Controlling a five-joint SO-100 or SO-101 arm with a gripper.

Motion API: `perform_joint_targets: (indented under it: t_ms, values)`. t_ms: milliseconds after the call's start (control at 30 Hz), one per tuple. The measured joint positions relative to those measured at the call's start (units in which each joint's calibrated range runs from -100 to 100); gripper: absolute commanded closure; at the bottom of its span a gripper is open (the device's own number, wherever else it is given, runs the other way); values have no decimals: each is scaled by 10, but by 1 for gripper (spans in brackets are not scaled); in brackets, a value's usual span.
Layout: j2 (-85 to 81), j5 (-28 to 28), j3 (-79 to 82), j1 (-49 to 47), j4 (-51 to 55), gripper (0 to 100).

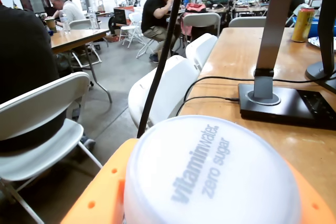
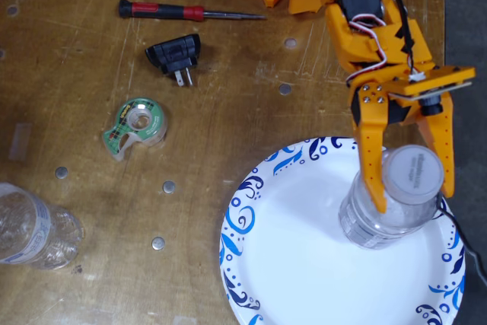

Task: Move the bottles to the plate

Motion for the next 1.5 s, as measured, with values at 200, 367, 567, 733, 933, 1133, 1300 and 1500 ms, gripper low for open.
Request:
perform_joint_targets:
  t_ms: [200, 367, 567, 733, 933, 1133, 1300, 1500]
  values:
    - [0, -1, 29, 0, 0, 88]
    - [0, -1, 42, 0, 0, 88]
    - [0, 0, 49, -3, 0, 88]
    - [3, 1, 56, -2, -1, 88]
    - [2, 1, 71, -1, -14, 88]
    - [0, -1, 82, 2, -15, 88]
    - [-1, -1, 112, 2, -69, 88]
    - [-2, -1, 138, 2, -107, 88]
